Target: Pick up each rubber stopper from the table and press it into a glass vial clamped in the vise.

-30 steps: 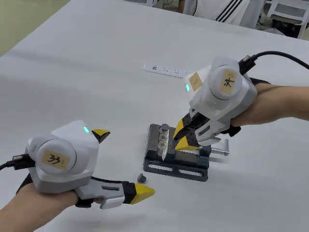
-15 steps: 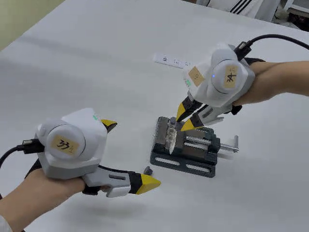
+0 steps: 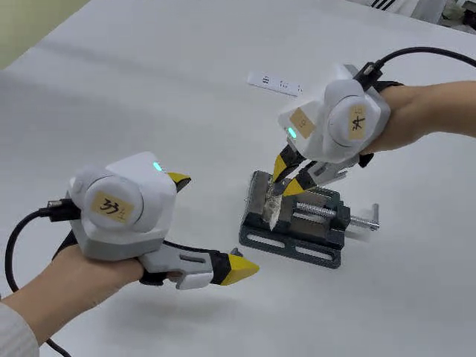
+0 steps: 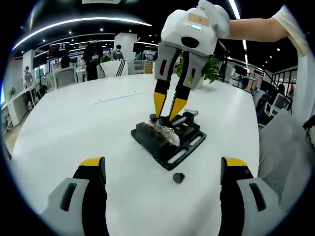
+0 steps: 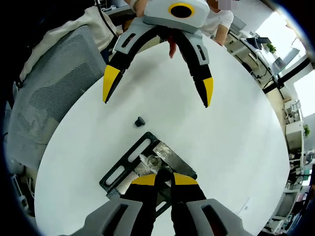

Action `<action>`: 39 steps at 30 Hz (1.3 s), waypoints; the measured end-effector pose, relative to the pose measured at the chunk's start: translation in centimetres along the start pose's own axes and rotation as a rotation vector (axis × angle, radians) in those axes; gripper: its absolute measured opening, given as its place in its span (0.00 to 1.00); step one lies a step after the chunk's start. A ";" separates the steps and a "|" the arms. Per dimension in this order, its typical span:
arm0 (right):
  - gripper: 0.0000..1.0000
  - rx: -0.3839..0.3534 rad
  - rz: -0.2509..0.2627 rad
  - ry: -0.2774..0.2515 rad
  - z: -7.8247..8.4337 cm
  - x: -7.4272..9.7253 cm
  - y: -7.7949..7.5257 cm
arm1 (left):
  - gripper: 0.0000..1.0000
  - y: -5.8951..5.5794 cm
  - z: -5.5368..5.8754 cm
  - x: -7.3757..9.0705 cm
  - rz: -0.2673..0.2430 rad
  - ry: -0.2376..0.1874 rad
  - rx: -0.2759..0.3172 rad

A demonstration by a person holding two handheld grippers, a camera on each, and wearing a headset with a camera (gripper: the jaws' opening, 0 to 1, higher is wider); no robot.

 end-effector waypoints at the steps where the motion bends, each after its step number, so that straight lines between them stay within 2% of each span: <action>1: 0.05 0.001 0.001 0.002 0.0 -0.1 0.0 | 0.96 0.0 0.1 0.0 0.000 0.001 0.001; 6: 0.05 -0.001 -0.013 0.015 0.4 -0.1 -0.3 | 0.96 0.1 0.4 0.0 -0.002 0.004 0.013; 19: 0.05 0.007 -0.049 0.020 0.3 -0.1 -0.3 | 0.95 0.1 0.5 -0.1 0.003 0.003 0.025; 24: 0.05 -0.011 -0.056 0.029 0.4 -0.2 -0.4 | 0.95 0.3 0.4 -0.1 0.002 0.002 0.026; 31: 0.05 -0.095 -0.087 0.049 0.4 -0.3 -0.6 | 0.94 0.1 0.5 -0.1 0.007 0.004 0.027; 33: 0.05 -0.153 -0.098 0.057 0.4 -0.3 -0.5 | 0.94 0.2 0.4 -0.1 0.008 0.001 0.028; 34: 0.05 -0.142 -0.097 0.057 0.4 -0.3 -0.6 | 0.94 0.2 0.4 -0.2 0.008 0.001 0.027; 39: 0.04 -0.200 -0.112 0.074 0.4 -0.4 -0.7 | 0.94 0.0 0.4 -0.3 0.012 0.002 0.026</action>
Point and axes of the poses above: the centre of the closed fingertips' face, and the gripper's own axes: x roughly backward along the fingers, y roughly to its left, z roughly out of its underside, the point moved 1 cm from there along x, roughly backward along the fingers, and after that the axes turned 7 degrees about y, right-handed, at the moved point
